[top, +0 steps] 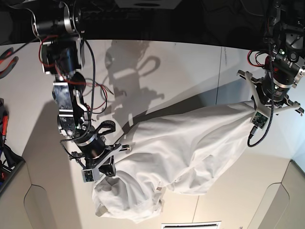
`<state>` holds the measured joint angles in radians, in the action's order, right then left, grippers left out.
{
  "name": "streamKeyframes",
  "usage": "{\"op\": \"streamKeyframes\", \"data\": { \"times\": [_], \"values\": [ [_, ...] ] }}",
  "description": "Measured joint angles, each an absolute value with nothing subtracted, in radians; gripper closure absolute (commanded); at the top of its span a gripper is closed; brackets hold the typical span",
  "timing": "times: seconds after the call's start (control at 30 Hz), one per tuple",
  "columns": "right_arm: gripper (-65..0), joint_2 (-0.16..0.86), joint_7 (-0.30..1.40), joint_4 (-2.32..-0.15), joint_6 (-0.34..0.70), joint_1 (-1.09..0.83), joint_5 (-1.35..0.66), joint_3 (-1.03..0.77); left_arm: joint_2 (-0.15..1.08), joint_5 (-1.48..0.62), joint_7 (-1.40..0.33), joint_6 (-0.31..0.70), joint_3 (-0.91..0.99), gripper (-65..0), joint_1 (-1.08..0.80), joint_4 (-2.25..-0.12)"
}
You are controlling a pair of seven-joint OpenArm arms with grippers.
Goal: Layout the t-shirt on the table in an organized manner, then fold the t-shirt properly
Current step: 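Reach the right gripper to the shirt's opposite end and grasp it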
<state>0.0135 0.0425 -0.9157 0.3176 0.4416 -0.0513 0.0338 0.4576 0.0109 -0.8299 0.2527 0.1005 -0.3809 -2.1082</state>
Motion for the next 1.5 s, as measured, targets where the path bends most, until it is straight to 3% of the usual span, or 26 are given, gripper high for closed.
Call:
{"op": "streamKeyframes", "data": {
  "times": [0.23, 0.43, 0.8, 0.97, 1.23, 1.5],
  "values": [
    [0.0, -0.004, 0.032, -0.680, 0.308, 0.587, 0.101, 0.042, 0.456, 0.002, -0.760, 0.252, 0.130, 0.0, -0.379, -1.999],
    [0.0, 0.000, 0.197, -0.594, 0.310, 0.582, 0.145, 0.042, 0.454, -0.011, -0.709, 0.253, 0.130, 0.0, -0.339, -1.899],
    [0.0, 0.008, 0.312, -0.625, 0.442, 0.523, 0.102, 0.039, 0.454, -0.046, -0.698, 0.254, 0.130, 0.0, -0.285, -1.847],
    [0.0, 0.009, 0.341, -0.793, 0.442, 0.389, 0.097, 0.039, 0.454, -0.027, -0.680, 0.254, 0.131, 0.0, -0.272, -1.847],
    [0.0, 0.065, 0.478, -1.243, 0.480, 0.081, -0.068, 0.042, 0.454, -0.027, -0.680, 0.255, 0.131, 0.0, -0.261, -1.847],
    [0.0, 0.107, 0.565, -1.653, 0.473, -0.100, -0.081, 0.042, 0.454, -0.029, -0.677, 0.255, 0.132, 0.0, -0.252, -1.847]
  ]
}}
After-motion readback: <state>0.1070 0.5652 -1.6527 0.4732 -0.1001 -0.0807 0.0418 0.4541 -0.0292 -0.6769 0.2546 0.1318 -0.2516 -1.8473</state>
